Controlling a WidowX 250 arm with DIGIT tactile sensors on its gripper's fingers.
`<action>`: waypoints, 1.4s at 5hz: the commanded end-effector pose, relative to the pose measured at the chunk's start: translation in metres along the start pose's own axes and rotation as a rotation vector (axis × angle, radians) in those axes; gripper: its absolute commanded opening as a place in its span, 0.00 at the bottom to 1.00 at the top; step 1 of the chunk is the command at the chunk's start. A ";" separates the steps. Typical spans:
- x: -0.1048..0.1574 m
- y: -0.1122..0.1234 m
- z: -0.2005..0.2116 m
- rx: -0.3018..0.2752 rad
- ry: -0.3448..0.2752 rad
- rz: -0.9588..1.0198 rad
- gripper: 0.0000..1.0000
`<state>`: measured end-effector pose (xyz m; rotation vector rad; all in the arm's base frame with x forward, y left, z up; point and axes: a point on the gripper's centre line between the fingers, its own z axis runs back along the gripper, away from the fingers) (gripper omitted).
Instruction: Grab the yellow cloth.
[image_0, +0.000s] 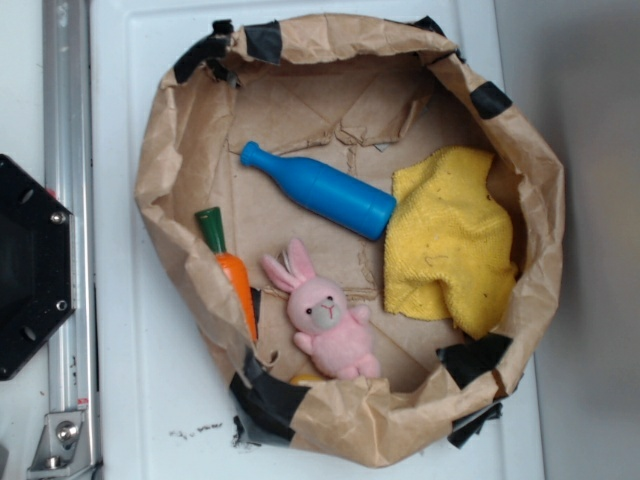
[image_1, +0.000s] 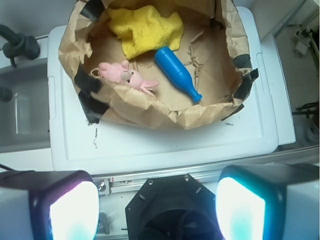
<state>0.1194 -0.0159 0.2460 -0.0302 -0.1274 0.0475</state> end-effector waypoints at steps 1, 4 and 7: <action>0.000 0.000 0.000 0.000 0.000 0.000 1.00; 0.131 -0.021 -0.155 -0.056 -0.101 -0.093 1.00; 0.151 0.012 -0.104 -0.213 -0.184 -0.099 1.00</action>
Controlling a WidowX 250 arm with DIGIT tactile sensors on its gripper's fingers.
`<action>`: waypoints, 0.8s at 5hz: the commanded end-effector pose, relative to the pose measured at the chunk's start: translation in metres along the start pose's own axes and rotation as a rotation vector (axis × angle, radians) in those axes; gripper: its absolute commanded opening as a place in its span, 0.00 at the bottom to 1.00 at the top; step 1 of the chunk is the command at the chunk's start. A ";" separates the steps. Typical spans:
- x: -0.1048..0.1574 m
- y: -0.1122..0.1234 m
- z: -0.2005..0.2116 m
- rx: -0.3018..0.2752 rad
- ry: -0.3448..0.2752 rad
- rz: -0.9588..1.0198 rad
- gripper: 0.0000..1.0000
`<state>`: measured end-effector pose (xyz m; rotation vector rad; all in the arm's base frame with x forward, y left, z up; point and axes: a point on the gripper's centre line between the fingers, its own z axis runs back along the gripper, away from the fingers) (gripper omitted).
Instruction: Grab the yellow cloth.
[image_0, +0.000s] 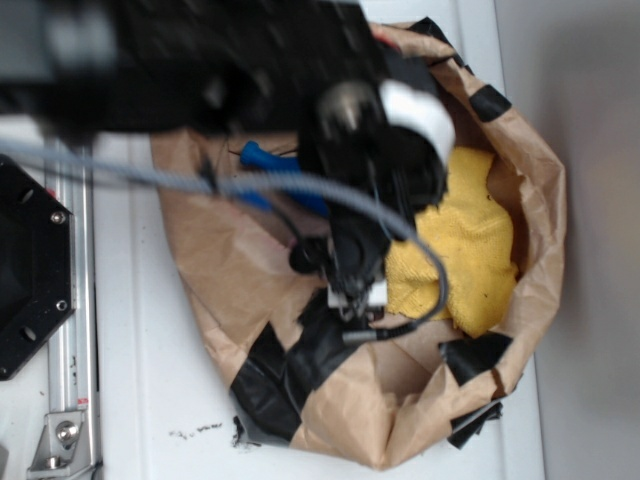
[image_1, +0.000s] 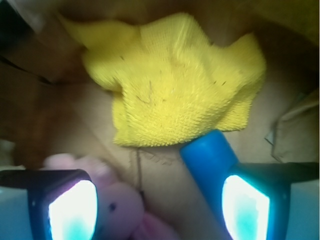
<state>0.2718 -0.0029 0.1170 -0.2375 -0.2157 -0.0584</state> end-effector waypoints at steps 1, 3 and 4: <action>0.025 -0.007 0.024 0.038 -0.076 -0.033 1.00; 0.033 -0.018 -0.062 0.033 -0.033 -0.155 1.00; 0.031 -0.025 -0.087 0.106 -0.018 -0.191 0.19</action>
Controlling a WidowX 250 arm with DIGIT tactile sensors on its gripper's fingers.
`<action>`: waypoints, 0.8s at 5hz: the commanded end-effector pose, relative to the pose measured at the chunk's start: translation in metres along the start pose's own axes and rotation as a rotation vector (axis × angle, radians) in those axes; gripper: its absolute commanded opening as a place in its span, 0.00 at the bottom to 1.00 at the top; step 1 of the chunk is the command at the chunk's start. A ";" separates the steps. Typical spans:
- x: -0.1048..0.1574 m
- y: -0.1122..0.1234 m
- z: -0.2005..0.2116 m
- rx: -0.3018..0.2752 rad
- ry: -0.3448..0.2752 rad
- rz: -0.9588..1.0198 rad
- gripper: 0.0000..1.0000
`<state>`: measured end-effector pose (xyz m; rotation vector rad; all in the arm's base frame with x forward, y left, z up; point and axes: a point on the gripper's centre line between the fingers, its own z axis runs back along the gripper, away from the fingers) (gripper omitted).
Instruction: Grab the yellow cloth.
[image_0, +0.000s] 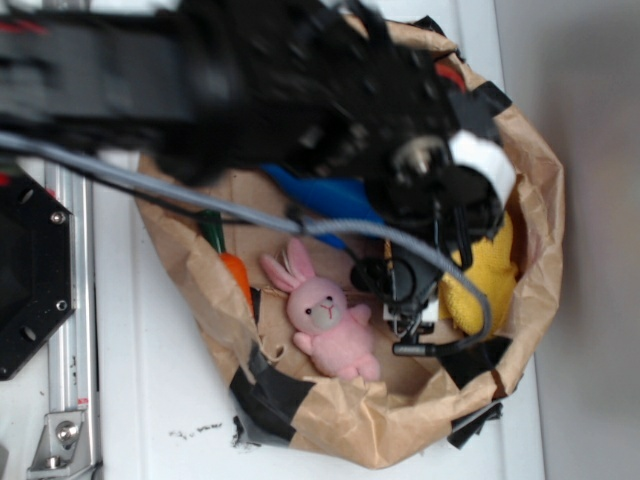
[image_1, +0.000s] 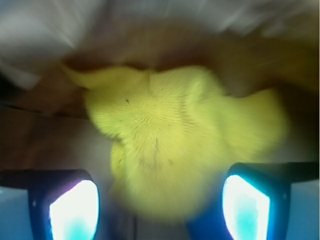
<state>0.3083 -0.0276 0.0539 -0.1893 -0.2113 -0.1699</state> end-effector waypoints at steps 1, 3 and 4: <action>0.012 -0.003 -0.026 0.161 0.001 -0.029 0.00; 0.028 0.026 0.046 0.115 -0.115 0.069 0.00; 0.016 0.027 0.100 0.099 -0.164 0.124 0.00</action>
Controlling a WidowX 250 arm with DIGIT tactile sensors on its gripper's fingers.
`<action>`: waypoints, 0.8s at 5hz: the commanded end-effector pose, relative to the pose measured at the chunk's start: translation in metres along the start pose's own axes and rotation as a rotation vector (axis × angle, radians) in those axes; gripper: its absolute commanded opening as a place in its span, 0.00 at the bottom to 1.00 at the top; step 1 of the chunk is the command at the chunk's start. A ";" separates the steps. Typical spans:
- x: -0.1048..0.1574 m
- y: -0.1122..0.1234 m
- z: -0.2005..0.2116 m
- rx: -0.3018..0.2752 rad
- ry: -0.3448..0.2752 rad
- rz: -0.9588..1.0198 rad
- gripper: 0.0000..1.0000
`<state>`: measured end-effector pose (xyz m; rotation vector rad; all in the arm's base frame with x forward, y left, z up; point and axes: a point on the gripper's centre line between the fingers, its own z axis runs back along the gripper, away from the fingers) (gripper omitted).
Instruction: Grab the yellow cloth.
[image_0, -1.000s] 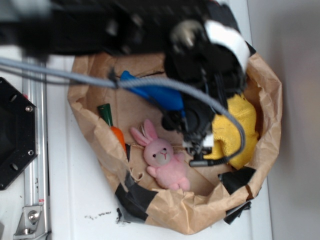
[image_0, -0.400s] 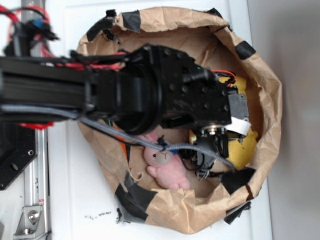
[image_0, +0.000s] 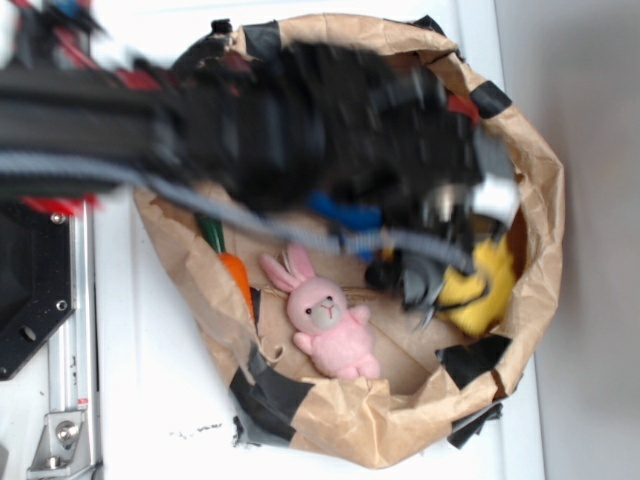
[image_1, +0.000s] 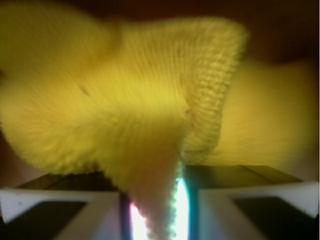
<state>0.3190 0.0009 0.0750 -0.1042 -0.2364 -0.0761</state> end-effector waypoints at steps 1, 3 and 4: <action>-0.006 -0.004 0.131 0.072 -0.038 0.115 0.00; -0.033 -0.030 0.122 0.088 0.036 0.486 0.00; -0.034 -0.028 0.119 0.135 0.060 0.434 0.00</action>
